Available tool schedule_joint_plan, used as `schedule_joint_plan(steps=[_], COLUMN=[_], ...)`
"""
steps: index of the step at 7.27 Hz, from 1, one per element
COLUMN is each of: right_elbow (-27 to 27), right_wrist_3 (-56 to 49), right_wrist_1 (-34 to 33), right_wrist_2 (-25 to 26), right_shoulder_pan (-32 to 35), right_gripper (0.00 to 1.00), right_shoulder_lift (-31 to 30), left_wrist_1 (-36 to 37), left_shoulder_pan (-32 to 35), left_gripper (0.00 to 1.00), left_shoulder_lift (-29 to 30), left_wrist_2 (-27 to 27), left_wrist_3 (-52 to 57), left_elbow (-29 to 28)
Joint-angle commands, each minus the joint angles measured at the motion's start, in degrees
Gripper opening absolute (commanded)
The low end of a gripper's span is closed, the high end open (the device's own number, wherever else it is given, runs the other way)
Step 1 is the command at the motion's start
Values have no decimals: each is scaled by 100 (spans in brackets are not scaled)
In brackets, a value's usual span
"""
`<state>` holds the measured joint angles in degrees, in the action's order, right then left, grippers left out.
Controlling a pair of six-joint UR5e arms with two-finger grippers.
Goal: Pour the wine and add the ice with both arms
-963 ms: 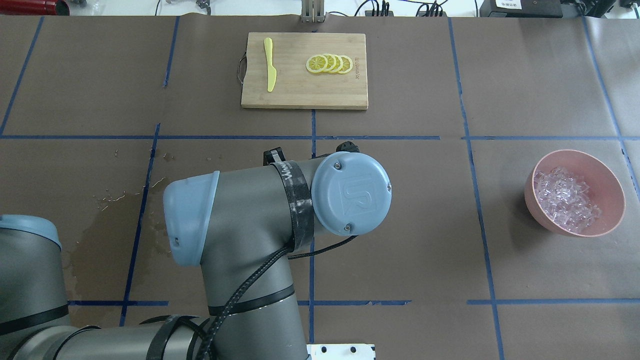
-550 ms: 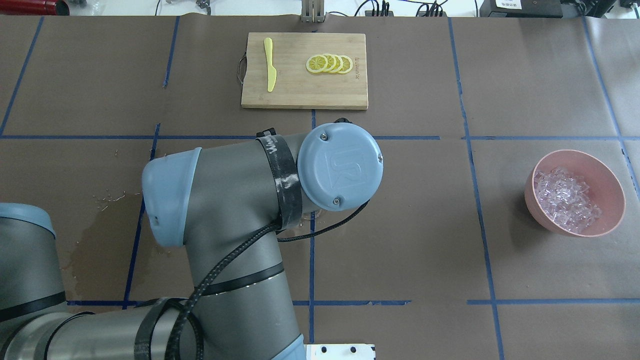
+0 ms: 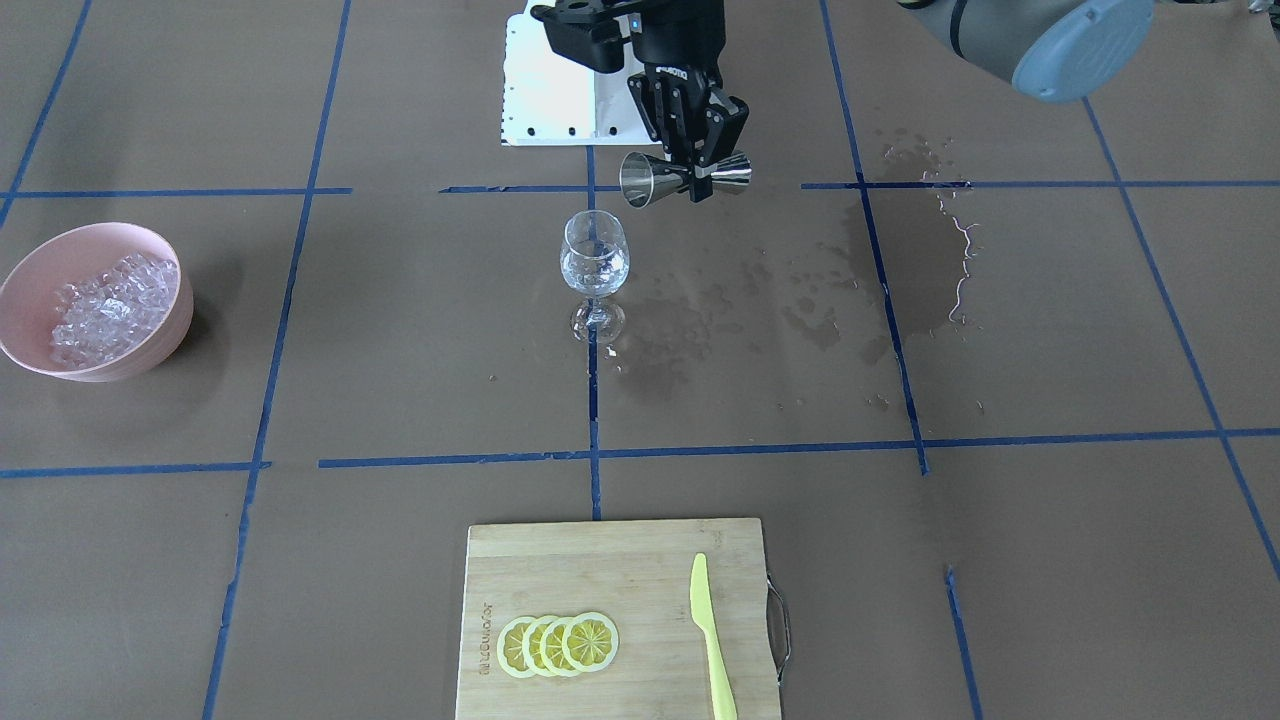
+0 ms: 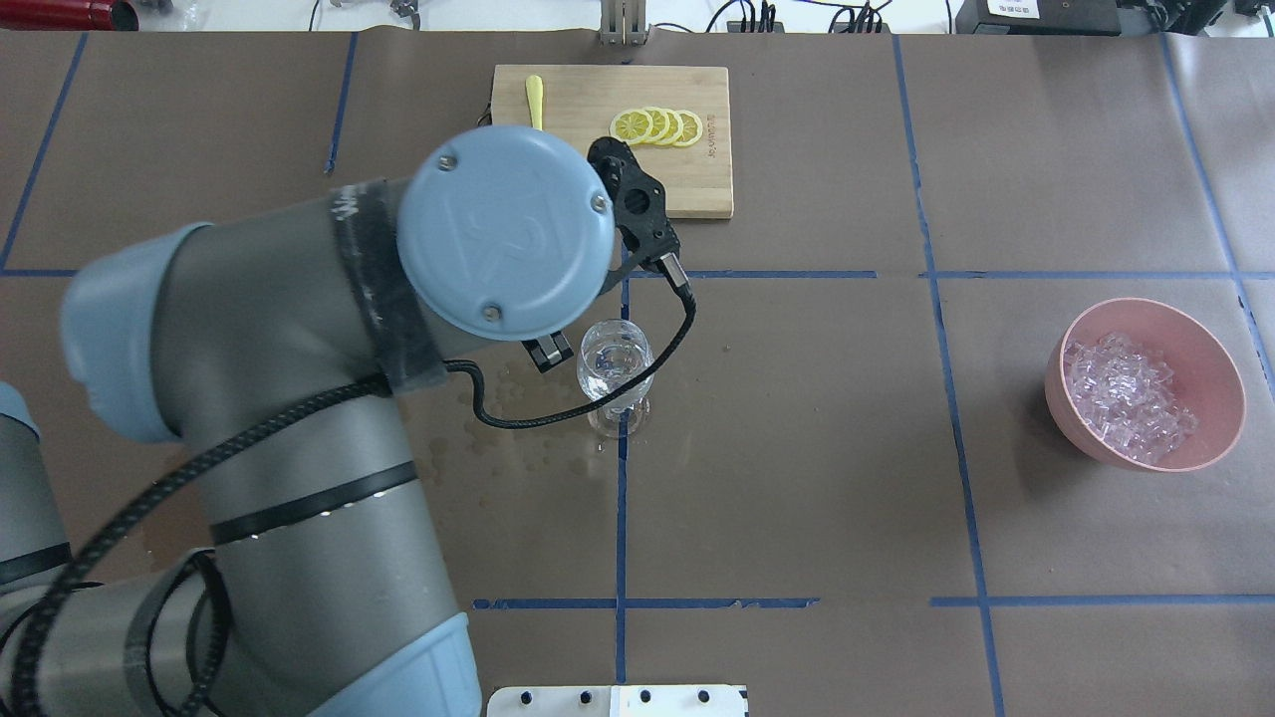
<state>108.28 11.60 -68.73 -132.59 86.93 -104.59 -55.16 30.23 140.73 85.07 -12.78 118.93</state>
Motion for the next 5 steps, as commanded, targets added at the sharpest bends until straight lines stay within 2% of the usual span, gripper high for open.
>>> schedule_joint_plan(steps=[1, 2, 5], right_elbow=[0, 9, 9], right_wrist_3=[0, 8, 0], right_wrist_1=[0, 0, 0], right_wrist_2=[-4, -12, -13], right_shoulder_pan=[8, -1, -1], right_gripper=[100, 100, 100], right_shoulder_lift=[0, 0, 0], left_wrist_1=[-1095, -1658, -3371], left_shoulder_pan=[438, 518, 519], left_gripper=[0, 0, 0], left_shoulder_lift=[-1032, -1630, -3028], left_wrist_2=[254, 273, 230], left_wrist_3=[-31, -205, -2232], left_elbow=[575, 918, 1325])
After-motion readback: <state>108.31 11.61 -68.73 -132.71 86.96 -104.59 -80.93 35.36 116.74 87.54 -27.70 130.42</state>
